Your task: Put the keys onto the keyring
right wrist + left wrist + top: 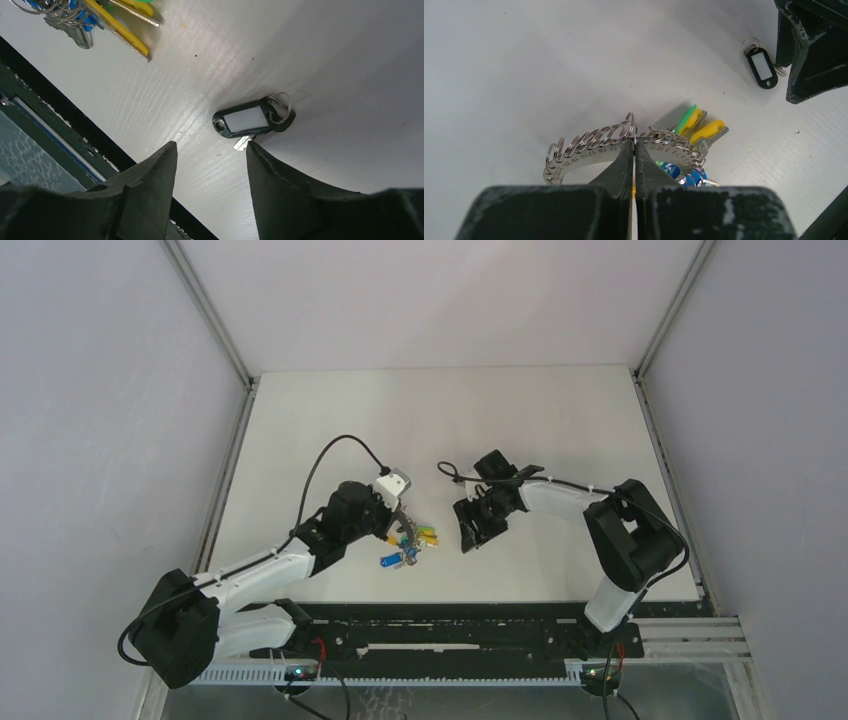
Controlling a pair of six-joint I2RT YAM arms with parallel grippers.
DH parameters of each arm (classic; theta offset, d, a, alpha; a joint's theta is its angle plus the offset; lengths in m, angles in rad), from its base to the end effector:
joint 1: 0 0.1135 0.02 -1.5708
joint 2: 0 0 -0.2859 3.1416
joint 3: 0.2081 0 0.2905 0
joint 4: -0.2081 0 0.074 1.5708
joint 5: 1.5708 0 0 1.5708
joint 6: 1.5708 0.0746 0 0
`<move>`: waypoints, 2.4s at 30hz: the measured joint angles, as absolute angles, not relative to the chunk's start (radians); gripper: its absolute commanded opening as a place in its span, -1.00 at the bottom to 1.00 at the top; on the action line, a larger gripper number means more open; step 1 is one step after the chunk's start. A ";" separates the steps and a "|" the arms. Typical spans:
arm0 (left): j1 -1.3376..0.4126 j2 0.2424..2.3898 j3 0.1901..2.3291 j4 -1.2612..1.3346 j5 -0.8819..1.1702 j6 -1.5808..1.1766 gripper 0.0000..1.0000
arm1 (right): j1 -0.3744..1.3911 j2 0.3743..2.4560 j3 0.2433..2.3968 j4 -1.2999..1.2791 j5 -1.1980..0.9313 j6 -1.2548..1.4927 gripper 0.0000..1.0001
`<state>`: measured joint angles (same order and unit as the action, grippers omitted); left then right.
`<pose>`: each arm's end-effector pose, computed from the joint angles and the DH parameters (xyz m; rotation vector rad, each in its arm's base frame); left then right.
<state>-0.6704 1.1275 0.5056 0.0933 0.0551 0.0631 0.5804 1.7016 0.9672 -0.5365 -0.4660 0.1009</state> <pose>0.2259 -0.1844 0.1801 0.7940 1.9731 -0.4209 0.2743 0.2200 0.1167 -0.7926 2.8028 0.7980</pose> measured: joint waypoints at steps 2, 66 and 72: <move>-0.670 1.124 0.506 0.093 0.055 0.064 -0.99 | 0.590 1.687 0.962 -0.539 -0.444 0.112 0.05; -0.672 1.118 0.506 0.093 0.055 0.072 -1.00 | 0.455 1.765 0.960 -0.397 -0.532 0.164 -1.00; -0.672 1.118 0.506 0.094 0.057 0.072 -1.00 | 0.496 1.687 0.960 -0.432 -0.456 0.074 -1.00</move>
<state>-0.6716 1.1179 0.5056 0.0937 0.0566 0.0723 0.4957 1.6875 0.9600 -0.4324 -0.4557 0.0742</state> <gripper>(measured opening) 0.008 0.003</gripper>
